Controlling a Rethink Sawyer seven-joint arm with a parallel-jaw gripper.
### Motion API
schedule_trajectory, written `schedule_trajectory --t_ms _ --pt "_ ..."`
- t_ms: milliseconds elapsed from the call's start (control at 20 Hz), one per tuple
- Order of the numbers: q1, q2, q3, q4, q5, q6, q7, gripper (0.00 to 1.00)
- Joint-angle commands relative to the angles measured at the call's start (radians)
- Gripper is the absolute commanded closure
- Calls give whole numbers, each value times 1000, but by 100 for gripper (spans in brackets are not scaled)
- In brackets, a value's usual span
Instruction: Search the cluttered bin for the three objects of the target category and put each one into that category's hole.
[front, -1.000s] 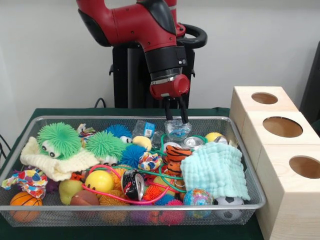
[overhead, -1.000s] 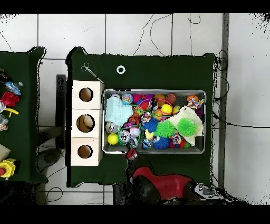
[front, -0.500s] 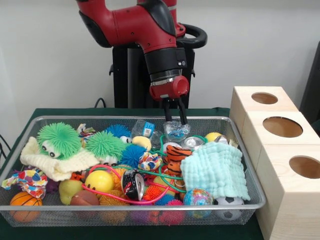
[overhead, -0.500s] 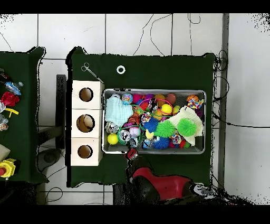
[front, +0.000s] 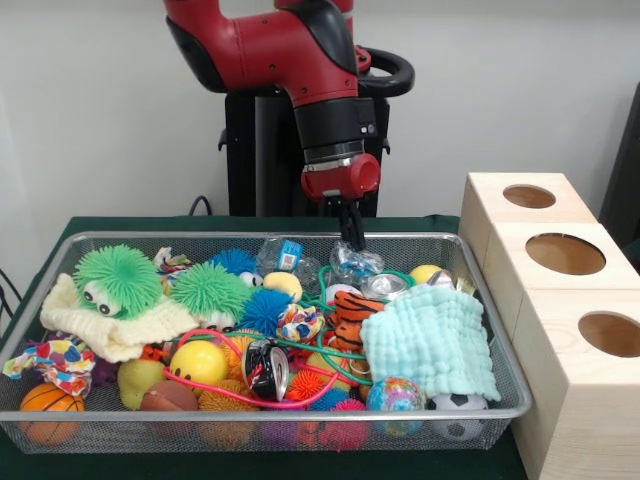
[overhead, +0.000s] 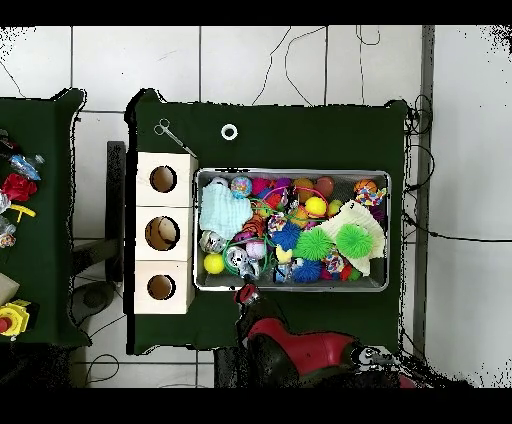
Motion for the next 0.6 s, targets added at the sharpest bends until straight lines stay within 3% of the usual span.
schedule_trajectory --t_ms 50,350,600 --pt "9 33 -6 -129 62 196 30 100" --pt "18 -49 -1 -89 67 260 24 100" --pt "43 -242 21 -19 113 413 18 100"
